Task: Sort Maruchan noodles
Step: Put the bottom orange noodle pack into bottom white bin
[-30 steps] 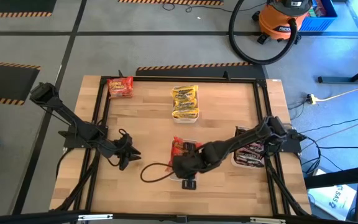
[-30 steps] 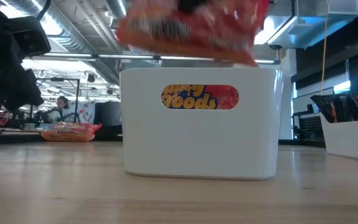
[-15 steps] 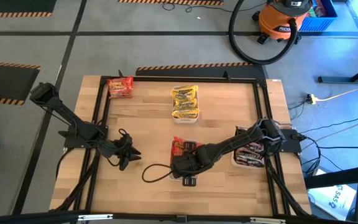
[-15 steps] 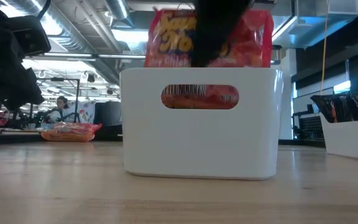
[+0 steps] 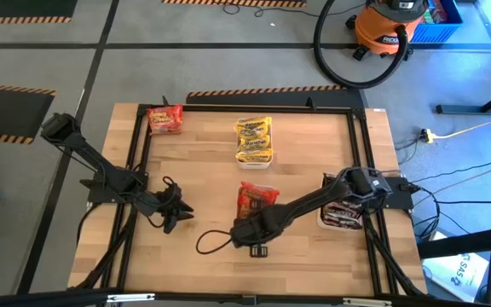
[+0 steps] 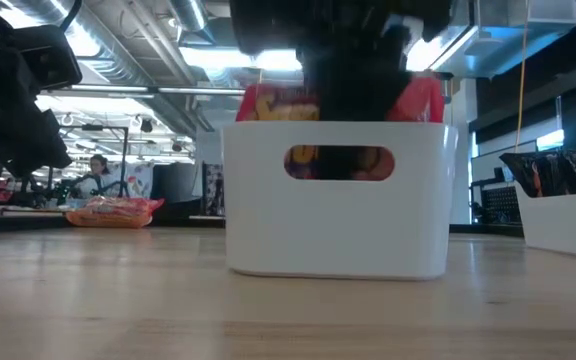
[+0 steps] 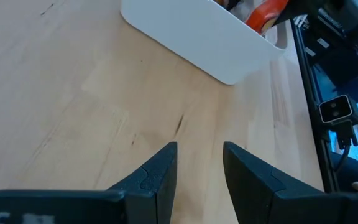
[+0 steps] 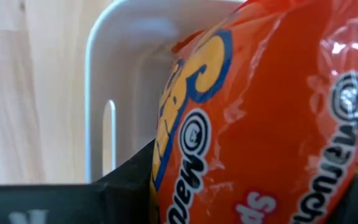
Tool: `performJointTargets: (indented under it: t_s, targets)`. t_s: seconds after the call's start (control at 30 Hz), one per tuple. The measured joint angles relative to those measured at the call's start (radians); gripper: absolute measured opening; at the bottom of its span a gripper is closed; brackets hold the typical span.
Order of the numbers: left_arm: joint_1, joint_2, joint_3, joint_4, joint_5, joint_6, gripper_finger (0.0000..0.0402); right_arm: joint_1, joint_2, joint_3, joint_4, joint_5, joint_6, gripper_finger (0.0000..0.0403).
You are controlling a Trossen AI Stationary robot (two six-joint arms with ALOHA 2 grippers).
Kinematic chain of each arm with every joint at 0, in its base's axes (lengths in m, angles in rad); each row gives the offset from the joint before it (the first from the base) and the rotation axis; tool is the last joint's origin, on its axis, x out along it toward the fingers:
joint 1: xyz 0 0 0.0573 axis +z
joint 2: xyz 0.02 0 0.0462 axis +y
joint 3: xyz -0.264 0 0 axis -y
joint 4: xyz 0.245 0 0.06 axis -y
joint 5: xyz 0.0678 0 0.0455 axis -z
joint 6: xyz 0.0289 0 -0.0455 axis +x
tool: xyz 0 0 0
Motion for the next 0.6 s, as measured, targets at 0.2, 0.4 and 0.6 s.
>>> performJointTargets:
  t_s: [0.2, 0.4, 0.6]
  targets:
    - [0.0, 0.0, 0.0, 0.0, -0.006, 0.0, 0.0124, 0.0, 0.03, 0.002, -0.003, 0.025, 0.0, 0.0157]
    - [0.0, 0.0, 0.0, 0.0, -0.006, 0.0, 0.0124, 0.0, 0.033, 0.002, -0.004, 0.066, 0.0, 0.0157]
    - [0.0, 0.0, 0.0, 0.0, -0.006, 0.0, 0.0124, -0.001, 0.034, 0.001, -0.009, 0.076, -0.001, 0.0189]
